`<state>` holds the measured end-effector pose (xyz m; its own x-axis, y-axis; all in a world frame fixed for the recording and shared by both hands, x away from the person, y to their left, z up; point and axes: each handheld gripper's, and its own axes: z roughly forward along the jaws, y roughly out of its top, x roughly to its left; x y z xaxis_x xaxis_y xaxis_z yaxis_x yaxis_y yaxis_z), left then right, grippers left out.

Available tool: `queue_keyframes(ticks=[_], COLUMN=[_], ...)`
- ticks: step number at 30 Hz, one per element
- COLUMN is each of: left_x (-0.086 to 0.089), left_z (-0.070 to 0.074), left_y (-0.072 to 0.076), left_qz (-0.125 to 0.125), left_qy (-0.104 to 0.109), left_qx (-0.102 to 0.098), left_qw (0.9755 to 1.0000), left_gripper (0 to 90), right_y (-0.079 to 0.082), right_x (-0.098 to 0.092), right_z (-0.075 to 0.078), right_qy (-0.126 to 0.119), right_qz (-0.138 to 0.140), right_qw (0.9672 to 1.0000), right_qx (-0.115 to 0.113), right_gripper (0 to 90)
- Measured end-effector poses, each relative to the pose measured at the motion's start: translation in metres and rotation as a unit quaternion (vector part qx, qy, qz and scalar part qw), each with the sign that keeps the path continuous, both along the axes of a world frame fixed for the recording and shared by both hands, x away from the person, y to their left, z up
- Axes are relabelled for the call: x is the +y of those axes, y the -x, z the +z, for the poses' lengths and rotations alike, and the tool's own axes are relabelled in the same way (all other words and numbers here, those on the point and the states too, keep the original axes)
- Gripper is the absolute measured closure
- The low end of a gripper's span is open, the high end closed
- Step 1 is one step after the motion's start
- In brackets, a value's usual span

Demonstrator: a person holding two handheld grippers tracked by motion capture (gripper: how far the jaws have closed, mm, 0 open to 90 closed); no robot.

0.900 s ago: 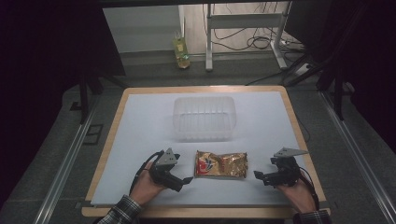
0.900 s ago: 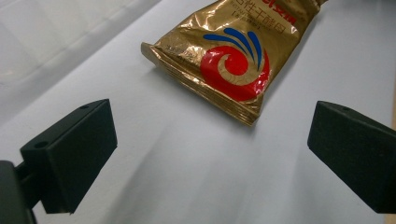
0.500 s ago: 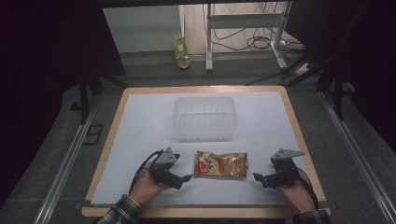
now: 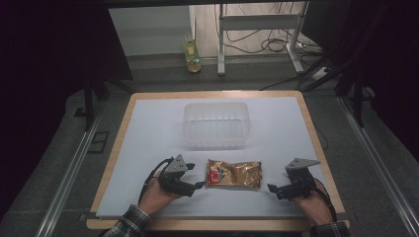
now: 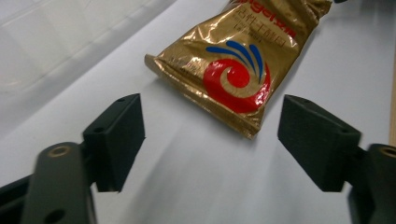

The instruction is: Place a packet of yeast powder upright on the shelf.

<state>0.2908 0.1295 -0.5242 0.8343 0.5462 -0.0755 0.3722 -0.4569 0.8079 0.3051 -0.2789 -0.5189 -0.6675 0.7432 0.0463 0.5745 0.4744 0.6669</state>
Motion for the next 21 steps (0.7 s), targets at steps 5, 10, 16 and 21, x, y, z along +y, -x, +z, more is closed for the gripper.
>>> queue_keyframes(ticks=[5, 10, 16, 21], left_x=[-0.004, -0.010, -0.027, -0.044], left_z=[0.005, 0.009, 0.008, 0.006], left_y=[-0.001, -0.006, -0.007, -0.014], left_qz=[-0.010, -0.016, -0.031, -0.049], left_qy=[0.015, 0.030, 0.017, 0.015], left_qx=[-0.009, -0.017, -0.028, -0.027], left_qw=[0.9998, 0.9993, 0.9990, 0.9984], left_gripper=[42.3, 55.8, 83.3, 89.5], right_y=[0.000, 0.000, -0.001, -0.002], right_x=[0.000, 0.002, 0.003, 0.005], right_z=[0.000, -0.001, -0.002, -0.001], right_qy=[0.004, 0.005, 0.007, 0.009], right_qz=[0.002, 0.002, 0.004, 0.006], right_qw=[1.0000, 1.0000, 1.0000, 0.9999], right_qx=[0.000, 0.001, 0.000, -0.003], right_gripper=[2.6, 2.6, 2.6, 2.6])
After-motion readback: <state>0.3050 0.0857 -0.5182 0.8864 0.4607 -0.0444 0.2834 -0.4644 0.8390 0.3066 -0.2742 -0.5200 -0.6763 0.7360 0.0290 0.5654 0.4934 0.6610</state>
